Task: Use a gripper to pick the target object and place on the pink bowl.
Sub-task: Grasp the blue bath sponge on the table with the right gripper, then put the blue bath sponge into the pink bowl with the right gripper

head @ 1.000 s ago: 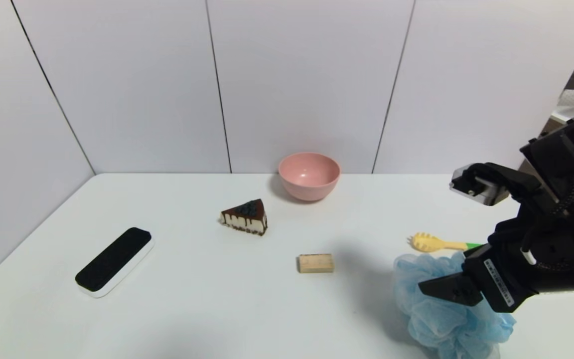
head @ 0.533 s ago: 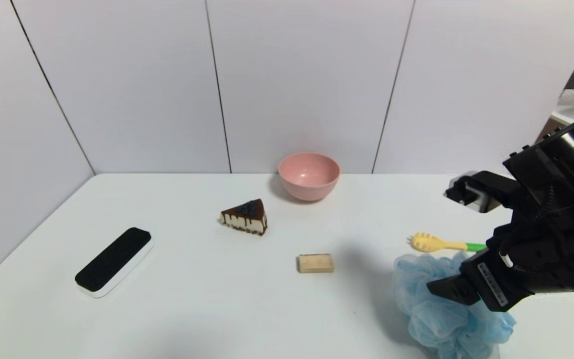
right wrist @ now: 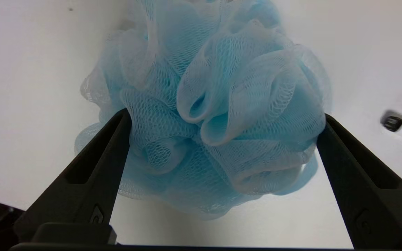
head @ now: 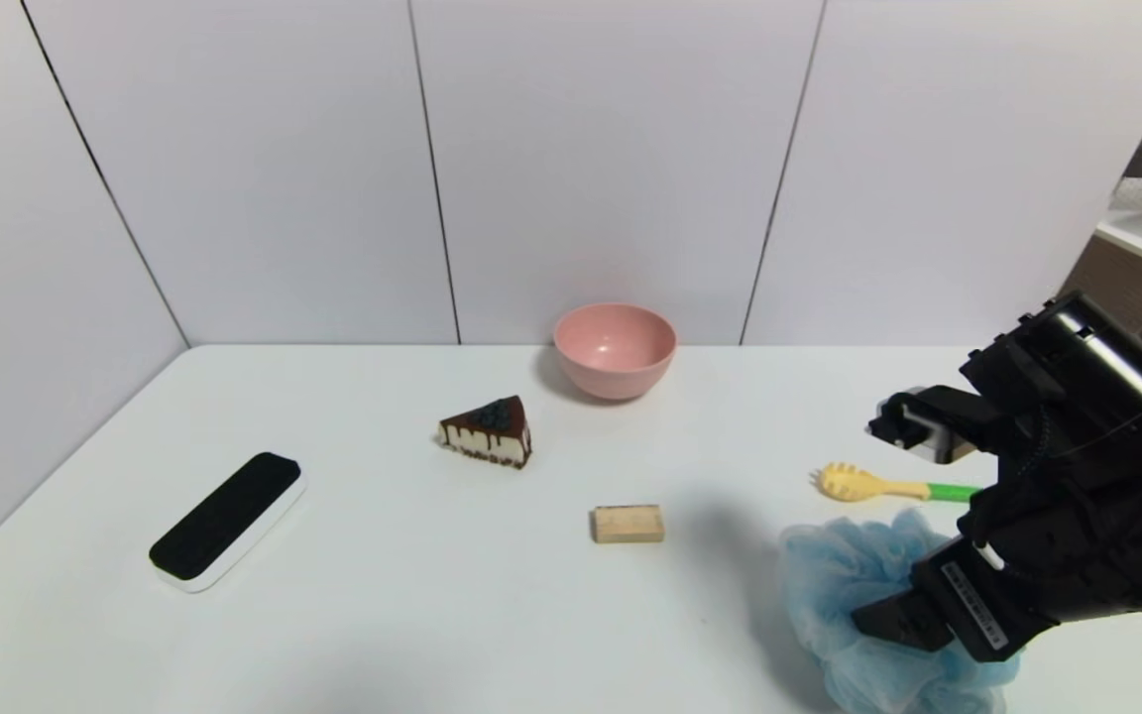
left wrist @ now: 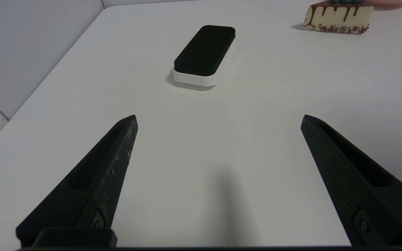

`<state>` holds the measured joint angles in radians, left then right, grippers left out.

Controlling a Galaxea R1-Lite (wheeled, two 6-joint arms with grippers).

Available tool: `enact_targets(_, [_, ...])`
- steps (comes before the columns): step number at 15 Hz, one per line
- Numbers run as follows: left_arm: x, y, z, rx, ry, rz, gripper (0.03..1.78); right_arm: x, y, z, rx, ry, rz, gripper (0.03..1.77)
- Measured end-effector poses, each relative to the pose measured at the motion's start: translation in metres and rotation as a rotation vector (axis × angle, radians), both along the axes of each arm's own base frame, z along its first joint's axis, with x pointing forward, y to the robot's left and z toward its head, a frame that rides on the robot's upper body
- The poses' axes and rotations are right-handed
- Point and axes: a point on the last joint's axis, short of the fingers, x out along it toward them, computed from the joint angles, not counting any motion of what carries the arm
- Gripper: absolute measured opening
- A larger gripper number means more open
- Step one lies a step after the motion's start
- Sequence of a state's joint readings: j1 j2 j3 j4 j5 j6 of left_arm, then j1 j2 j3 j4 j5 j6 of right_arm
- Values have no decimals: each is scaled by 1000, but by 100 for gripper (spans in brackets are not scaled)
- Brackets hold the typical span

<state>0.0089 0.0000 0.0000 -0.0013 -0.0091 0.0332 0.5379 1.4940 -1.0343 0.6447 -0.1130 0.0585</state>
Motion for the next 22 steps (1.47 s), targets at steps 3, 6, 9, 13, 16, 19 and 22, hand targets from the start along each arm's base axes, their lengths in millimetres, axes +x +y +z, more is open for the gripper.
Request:
enact_targets(3, [0, 0, 0, 0, 0, 0, 169, 6, 4, -7, 3, 39, 7, 170])
enact_targets(6, [0, 0, 0, 0, 0, 0, 169, 11, 3, -17, -16, 74, -4, 170])
enact_targets(9, [0, 0, 0, 0, 0, 0, 169, 13, 3, -25, -24, 110, -6, 170])
enact_targets(13, [0, 0, 0, 0, 0, 0, 169, 14, 1, -30, 7, 154, -2, 111])
enact_targets(16, [0, 0, 0, 0, 0, 0, 169, 13, -1, -30, 2, 151, -6, 85])
enact_targets(19, [0, 0, 0, 0, 0, 0, 169, 14, -3, -23, 16, 119, -13, 70])
enact_targets(22, [0, 0, 0, 0, 0, 0, 169, 14, -6, -6, 44, 54, -17, 67])
